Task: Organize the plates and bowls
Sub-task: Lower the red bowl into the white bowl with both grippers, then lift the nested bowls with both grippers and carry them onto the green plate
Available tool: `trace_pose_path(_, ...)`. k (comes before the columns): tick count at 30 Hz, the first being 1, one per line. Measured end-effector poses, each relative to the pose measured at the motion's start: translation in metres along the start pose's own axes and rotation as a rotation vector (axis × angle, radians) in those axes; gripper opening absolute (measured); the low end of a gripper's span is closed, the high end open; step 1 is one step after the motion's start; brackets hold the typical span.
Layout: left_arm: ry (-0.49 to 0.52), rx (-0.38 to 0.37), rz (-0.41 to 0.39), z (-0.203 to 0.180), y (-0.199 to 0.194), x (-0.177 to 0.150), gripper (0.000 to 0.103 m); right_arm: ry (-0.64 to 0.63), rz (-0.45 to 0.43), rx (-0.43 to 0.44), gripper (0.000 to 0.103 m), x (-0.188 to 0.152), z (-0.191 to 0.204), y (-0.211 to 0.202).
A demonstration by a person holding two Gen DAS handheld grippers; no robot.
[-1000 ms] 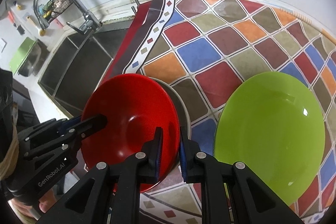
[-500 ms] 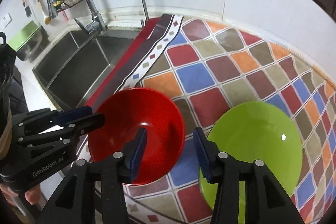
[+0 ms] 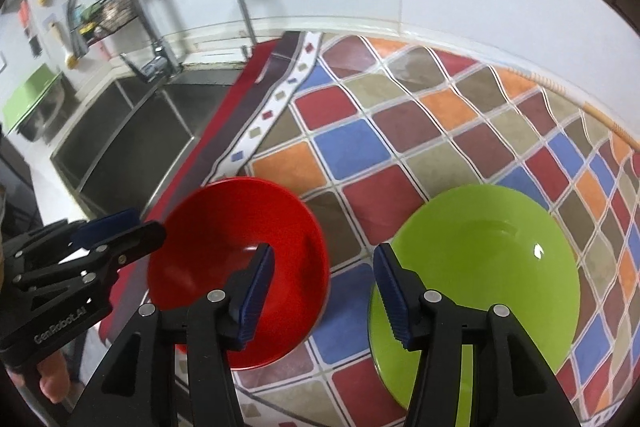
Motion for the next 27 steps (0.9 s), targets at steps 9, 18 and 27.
trace_pose_path(9, -0.054, -0.053, 0.078, 0.005, 0.027, -0.010, 0.036, 0.082, 0.087, 0.044, 0.053, -0.012, -0.002, 0.024)
trace_pose_path(18, -0.099, -0.110, 0.119, 0.008, 0.038, -0.014, 0.036, 0.118, 0.158, 0.084, 0.052, -0.023, 0.005, 0.039)
trace_pose_path(27, -0.100, -0.105, 0.128, 0.009, 0.041, -0.016, 0.035, 0.136, 0.225, 0.118, 0.037, -0.030, 0.011, 0.048)
Point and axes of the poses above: each gripper's, at about its wrist camera, not at the fingertips, and y roughly the way its jaws point, z to its left, x to its top, the point moved 6 cm from there along y, roughly the way its jaws point, and after that the axes turned 12 degrees about -x, right-handed, at the moved point
